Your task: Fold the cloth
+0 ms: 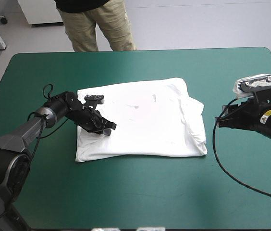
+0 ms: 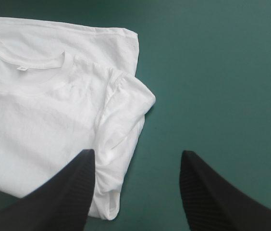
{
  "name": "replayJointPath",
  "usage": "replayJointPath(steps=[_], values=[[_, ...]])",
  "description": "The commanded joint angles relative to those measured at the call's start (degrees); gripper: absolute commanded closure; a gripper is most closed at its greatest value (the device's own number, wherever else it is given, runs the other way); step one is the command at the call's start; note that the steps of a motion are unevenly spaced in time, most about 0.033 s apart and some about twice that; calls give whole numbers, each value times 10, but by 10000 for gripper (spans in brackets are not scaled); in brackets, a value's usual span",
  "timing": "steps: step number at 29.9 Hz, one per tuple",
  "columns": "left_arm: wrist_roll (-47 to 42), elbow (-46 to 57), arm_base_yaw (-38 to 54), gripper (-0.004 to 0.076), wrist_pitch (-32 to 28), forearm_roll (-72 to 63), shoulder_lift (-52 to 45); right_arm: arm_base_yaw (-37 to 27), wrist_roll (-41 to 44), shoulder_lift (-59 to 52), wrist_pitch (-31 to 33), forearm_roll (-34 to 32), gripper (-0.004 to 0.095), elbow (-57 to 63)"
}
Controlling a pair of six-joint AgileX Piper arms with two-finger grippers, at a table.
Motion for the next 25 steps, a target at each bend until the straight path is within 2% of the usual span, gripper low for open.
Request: replayJointPath(steps=[1, 3, 4, 10, 13, 18, 21, 25], values=[[1, -38, -3, 332, 11, -16, -60, -3, 6, 14, -61, -1, 362, -15], [-3, -58, -3, 257, 19, -18, -88, -4, 11, 46, -78, -9, 362, -15], [-3, -68, -3, 246, 22, -18, -103, -4, 11, 61, -84, -9, 363, -15], [-12, -117, -3, 246, 27, -13, -180, -14, 11, 213, -139, -4, 364, -40], [-14, -126, -3, 247, 27, -10, -210, -46, -10, 293, -141, 35, 370, -76], [-29, -126, -3, 247, 35, 20, -244, -77, -117, 412, -106, 162, 373, -131], [-43, -126, -3, 247, 37, 45, -246, -77, -126, 453, -102, 167, 388, -144], [-48, -126, -3, 247, 35, 55, -246, -77, -126, 484, -101, 161, 497, -146]])
